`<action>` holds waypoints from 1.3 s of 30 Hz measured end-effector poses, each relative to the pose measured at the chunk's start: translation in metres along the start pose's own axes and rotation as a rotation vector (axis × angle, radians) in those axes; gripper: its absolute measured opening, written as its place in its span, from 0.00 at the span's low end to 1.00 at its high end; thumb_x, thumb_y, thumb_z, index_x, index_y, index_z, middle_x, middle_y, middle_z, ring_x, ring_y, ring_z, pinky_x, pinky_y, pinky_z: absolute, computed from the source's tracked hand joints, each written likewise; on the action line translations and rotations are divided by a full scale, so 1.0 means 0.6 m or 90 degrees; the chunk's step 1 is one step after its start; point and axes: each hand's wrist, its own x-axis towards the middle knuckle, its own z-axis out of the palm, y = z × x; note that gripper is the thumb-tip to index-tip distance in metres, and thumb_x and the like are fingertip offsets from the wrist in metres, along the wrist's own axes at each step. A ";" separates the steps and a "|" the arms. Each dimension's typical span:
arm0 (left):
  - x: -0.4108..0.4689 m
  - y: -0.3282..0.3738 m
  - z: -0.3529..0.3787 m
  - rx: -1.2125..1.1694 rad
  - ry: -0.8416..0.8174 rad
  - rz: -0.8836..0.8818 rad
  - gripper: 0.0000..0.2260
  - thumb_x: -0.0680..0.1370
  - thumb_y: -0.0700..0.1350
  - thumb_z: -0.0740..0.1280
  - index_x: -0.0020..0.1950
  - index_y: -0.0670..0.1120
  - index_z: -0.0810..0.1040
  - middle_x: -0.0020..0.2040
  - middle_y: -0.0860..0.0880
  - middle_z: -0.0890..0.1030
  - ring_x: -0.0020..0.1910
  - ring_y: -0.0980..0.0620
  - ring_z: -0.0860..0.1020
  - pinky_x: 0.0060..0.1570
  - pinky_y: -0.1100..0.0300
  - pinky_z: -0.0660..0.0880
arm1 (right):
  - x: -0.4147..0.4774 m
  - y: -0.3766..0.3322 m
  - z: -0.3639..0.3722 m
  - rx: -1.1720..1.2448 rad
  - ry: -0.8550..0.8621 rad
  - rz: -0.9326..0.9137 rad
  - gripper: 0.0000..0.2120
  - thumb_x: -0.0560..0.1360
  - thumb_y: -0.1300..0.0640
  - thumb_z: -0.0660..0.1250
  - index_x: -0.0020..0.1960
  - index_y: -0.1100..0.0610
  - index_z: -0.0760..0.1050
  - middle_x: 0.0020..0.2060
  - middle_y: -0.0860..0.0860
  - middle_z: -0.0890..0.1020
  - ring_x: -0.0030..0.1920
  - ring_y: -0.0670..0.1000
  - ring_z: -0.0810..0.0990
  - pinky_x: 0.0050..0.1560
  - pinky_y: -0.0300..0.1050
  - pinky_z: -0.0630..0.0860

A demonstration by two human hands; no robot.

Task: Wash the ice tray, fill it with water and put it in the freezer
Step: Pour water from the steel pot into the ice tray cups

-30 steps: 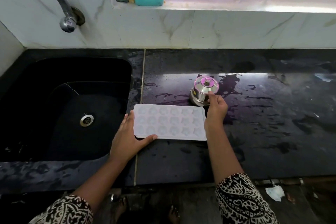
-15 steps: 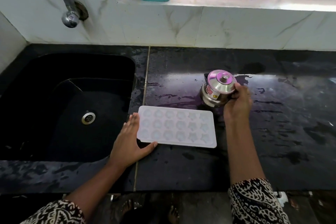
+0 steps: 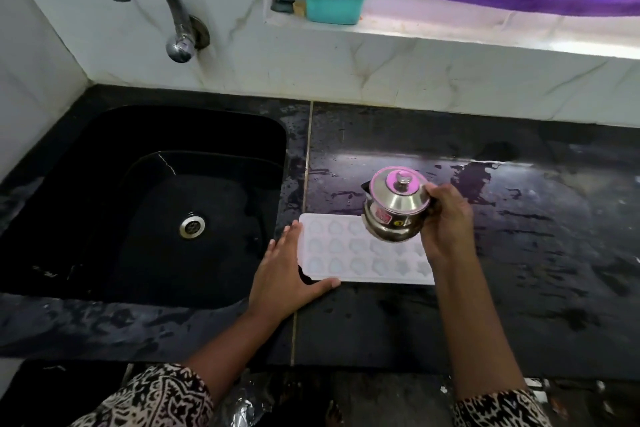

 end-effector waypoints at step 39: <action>0.009 -0.013 0.021 0.084 -0.015 0.036 0.53 0.65 0.79 0.48 0.80 0.47 0.43 0.81 0.51 0.49 0.79 0.54 0.47 0.75 0.55 0.42 | -0.014 0.034 0.080 -0.431 -0.046 0.003 0.13 0.71 0.66 0.68 0.32 0.58 0.68 0.30 0.55 0.71 0.33 0.51 0.71 0.34 0.43 0.71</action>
